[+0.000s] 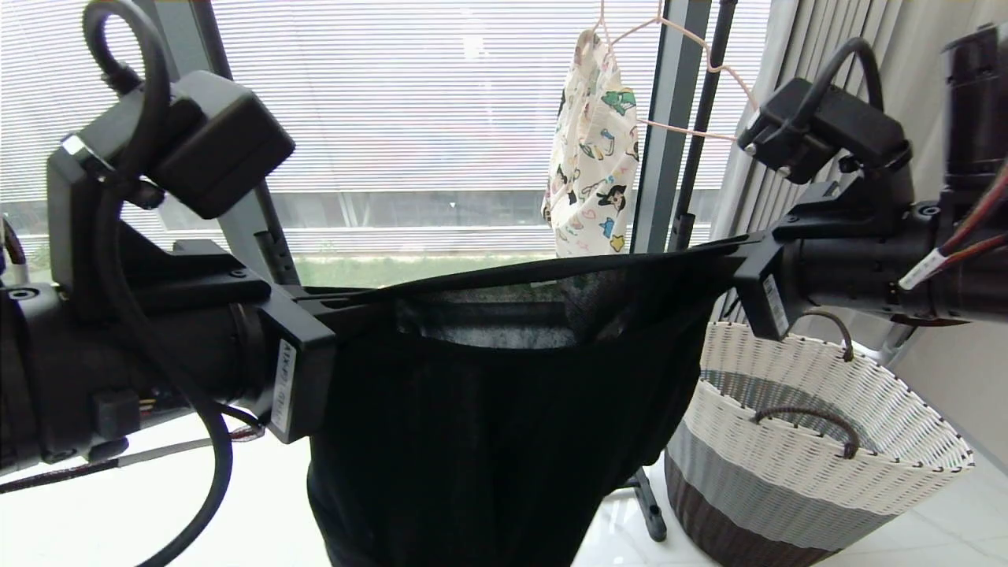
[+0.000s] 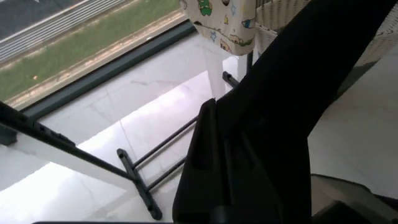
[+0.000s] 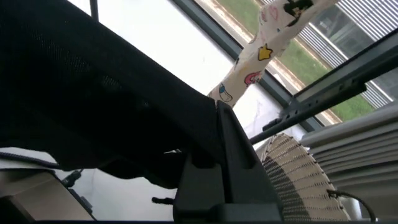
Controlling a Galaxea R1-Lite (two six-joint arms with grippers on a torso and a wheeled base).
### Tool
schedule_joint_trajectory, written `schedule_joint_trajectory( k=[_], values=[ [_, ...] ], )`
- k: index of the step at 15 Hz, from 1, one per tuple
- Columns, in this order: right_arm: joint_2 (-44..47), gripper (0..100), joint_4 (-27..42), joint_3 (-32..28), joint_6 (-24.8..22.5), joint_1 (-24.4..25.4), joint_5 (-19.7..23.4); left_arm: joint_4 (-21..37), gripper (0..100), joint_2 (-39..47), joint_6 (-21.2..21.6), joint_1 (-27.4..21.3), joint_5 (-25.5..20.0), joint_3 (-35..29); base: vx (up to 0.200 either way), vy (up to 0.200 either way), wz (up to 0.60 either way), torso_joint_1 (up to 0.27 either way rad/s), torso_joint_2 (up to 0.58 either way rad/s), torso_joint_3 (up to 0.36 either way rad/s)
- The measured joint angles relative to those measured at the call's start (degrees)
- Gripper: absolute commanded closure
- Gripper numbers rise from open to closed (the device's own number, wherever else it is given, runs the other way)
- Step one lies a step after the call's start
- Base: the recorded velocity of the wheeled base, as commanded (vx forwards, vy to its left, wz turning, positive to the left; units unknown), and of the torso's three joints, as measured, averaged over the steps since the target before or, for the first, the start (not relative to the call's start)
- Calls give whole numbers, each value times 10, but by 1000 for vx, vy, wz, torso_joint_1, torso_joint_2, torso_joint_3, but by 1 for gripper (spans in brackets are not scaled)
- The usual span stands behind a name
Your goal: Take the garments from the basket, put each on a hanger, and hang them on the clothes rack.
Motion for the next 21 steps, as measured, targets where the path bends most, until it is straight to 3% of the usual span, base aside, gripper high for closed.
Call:
schedule_joint_trajectory(
  k=[3, 7, 13, 15, 17, 19, 21],
  values=[
    [-40, 100, 57, -13, 0, -2, 0, -1, 100, 23, 67, -27, -34, -27, 0, 0, 0, 0, 0, 0],
    [-60, 100, 77, -57, -1, -1, 1, 1, 100, 57, 75, -31, -61, -88, 0, 0, 0, 0, 0, 0],
    [-70, 100, 126, -72, 0, 19, 5, -1, 100, 73, 77, -30, -64, -96, 0, 0, 0, 0, 0, 0],
    [-85, 100, 182, -70, 4, 57, 11, -25, 100, 82, 80, -27, -81, -100, 0, 0, 0, 0, 0, 0],
    [-98, 100, 199, -70, 19, 114, 13, -81, 100, 91, 83, -26, -130, -103, 0, 0, 0, 0, 0, 0],
    [-102, 100, 204, -71, 27, 159, 13, -86, 100, 98, 84, -26, -136, -104, 0, 0, 0, 0, 0, 0],
    [-101, 100, 205, -72, 28, 174, 12, -86, 100, 101, 84, -26, -137, -104, 0, 0, 0, 0, 0, 0]
  ],
)
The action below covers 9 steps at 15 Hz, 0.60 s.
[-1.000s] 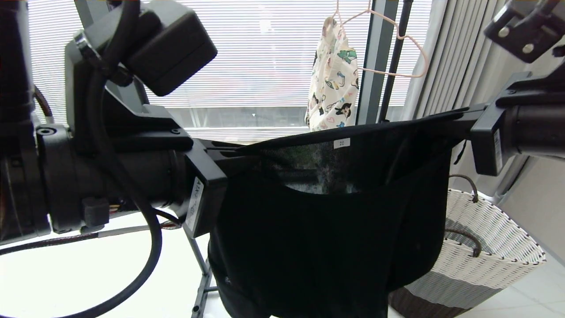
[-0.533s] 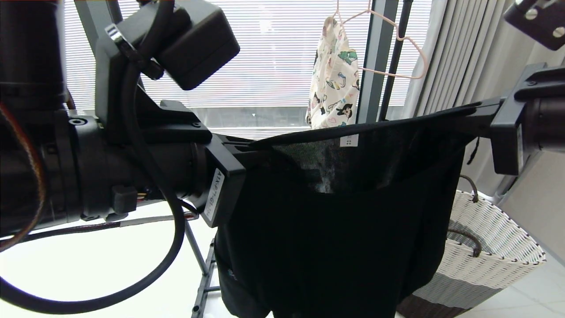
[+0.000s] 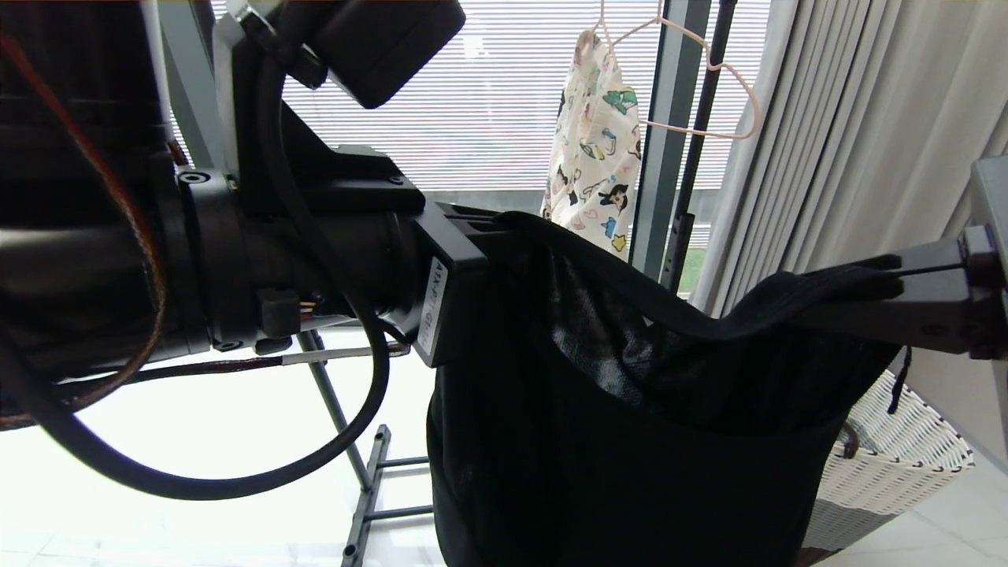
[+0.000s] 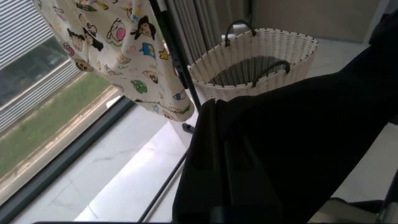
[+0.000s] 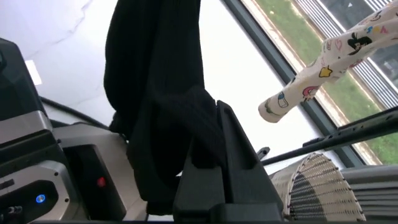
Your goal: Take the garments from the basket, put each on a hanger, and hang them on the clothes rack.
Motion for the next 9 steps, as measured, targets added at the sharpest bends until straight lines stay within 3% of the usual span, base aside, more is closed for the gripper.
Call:
schedule_joint_trajectory(
  k=[4, 7, 9],
  values=[
    [2, 100, -1, 0, 4, -3, -1, 3, 100, -7, -3, 0, 12, 24, 0, 0, 0, 0, 0, 0],
    [20, 100, -55, -3, 17, -38, 0, 22, 100, -43, -10, 0, 61, 94, 0, 0, 0, 0, 0, 0],
    [44, 100, -97, -10, 22, -60, 2, 63, 100, -73, -71, -9, 80, 124, 0, 0, 0, 0, 0, 0]
  ],
)
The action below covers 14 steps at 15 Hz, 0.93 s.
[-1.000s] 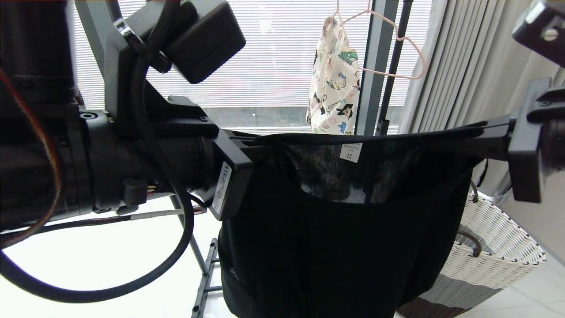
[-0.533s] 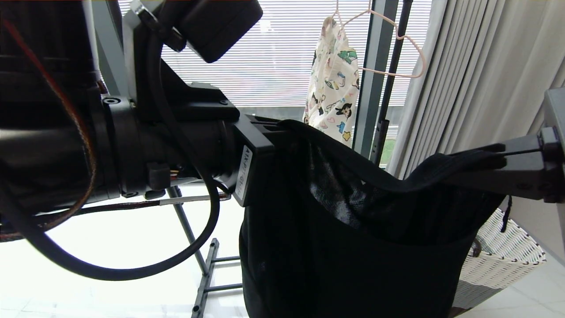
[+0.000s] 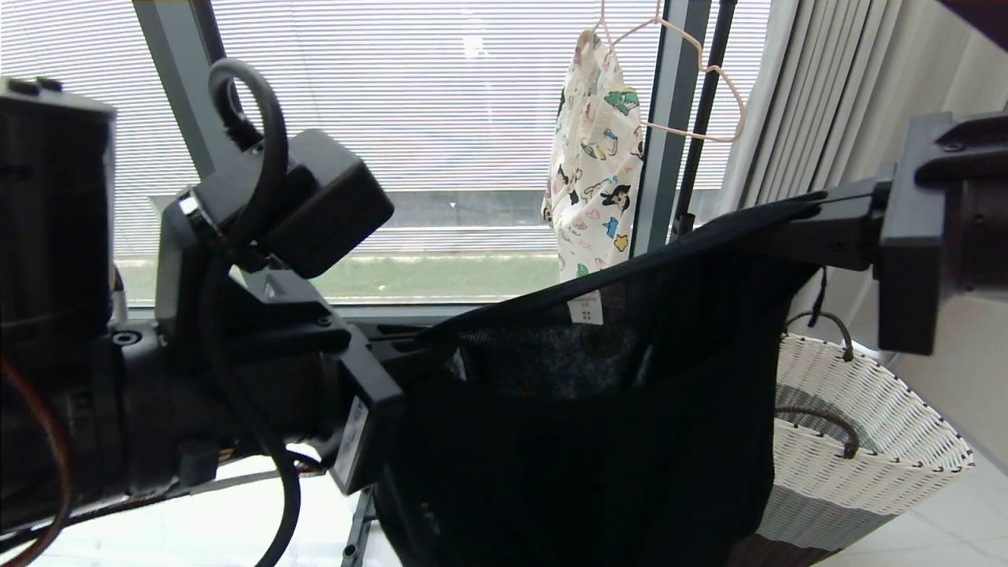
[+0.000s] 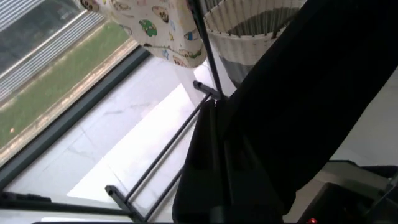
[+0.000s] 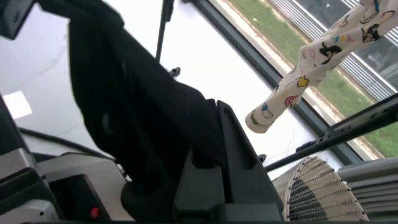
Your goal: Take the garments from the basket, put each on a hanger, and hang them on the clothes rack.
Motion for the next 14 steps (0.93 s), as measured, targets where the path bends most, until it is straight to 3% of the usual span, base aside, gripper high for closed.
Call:
schedule_joint_trajectory(
  k=[3, 5, 8, 12, 14],
  values=[
    [43, 100, -11, -44, 1, -17, 12, 24, 100, -26, -75, -50, 42, 9, 0, 0, 0, 0, 0, 0],
    [70, 100, -12, -78, 1, -24, 21, 26, 100, -30, -91, -92, 68, 13, 0, 0, 0, 0, 0, 0],
    [91, 100, -11, -96, 1, -30, 24, 26, 100, -29, -91, -110, 86, 13, 0, 0, 0, 0, 0, 0],
    [84, 100, 30, -94, 1, -30, 25, 14, 100, -23, -67, -88, 96, 6, 0, 0, 0, 0, 0, 0],
    [60, 100, 89, -89, 0, -28, 46, -52, 100, -9, -26, -29, 98, -5, 0, 0, 0, 0, 0, 0]
  ],
)
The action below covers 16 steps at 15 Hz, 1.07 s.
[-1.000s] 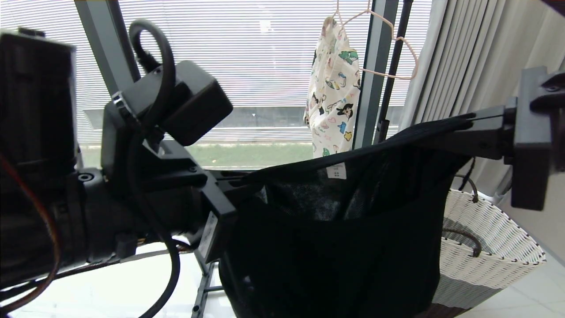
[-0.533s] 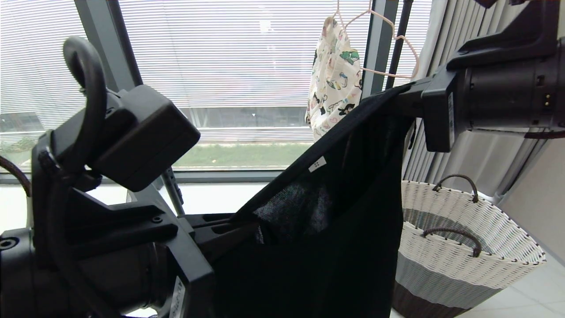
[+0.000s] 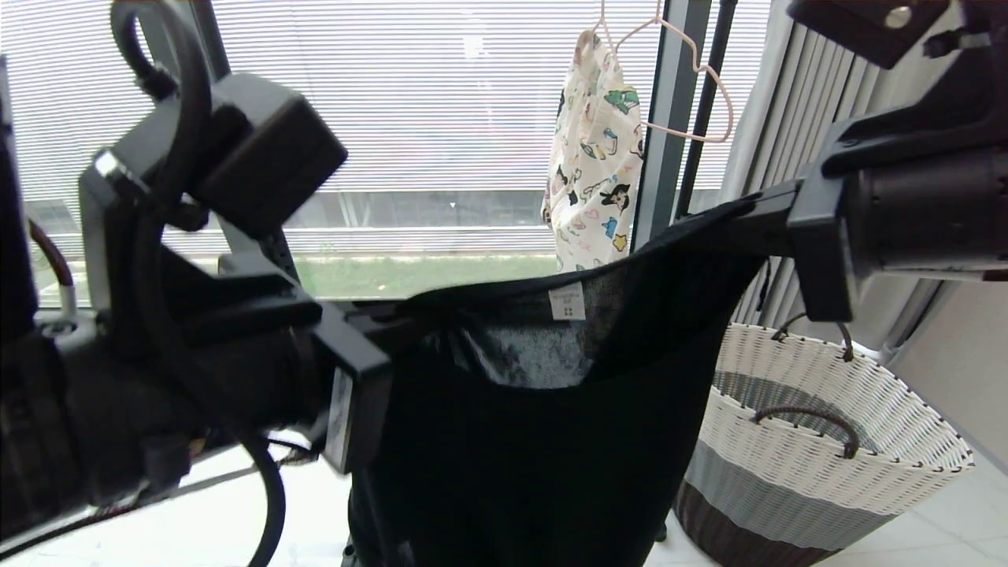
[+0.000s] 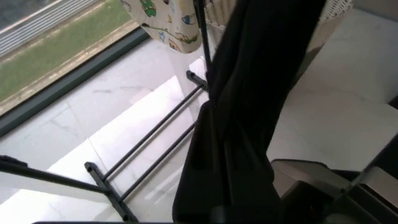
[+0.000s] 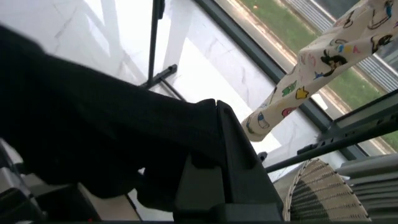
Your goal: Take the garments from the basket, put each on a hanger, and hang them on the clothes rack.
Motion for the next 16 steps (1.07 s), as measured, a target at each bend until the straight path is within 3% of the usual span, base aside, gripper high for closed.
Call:
schedule_joint_trajectory(
  k=[2, 5, 6, 9, 13, 16],
  values=[
    [-21, 100, 17, 3, 0, 3, 11, -65, 100, 23, 20, 31, 1, -8, 0, 0, 0, 0, 0, 0],
    [-37, 100, 19, 4, 0, 7, 12, -69, 100, 44, 23, 36, 1, -15, 0, 0, 0, 0, 0, 0],
    [-40, 0, 21, 4, 0, 7, 12, -69, 100, 47, 23, 35, 1, -15, 0, 0, 0, 0, 0, 0],
    [-54, 0, 39, 17, 0, 7, 12, -69, 100, 52, 23, 35, 3, -13, 0, 0, 0, 0, 0, 0],
    [-111, 0, 39, 90, 9, 5, 13, -66, 100, 50, 23, 41, 45, 18, 0, 0, 0, 0, 0, 0],
    [-159, 0, 39, 152, 21, -77, -23, -49, 100, 28, 47, 92, 58, 59, 0, 0, 0, 0, 0, 0]
  ],
)
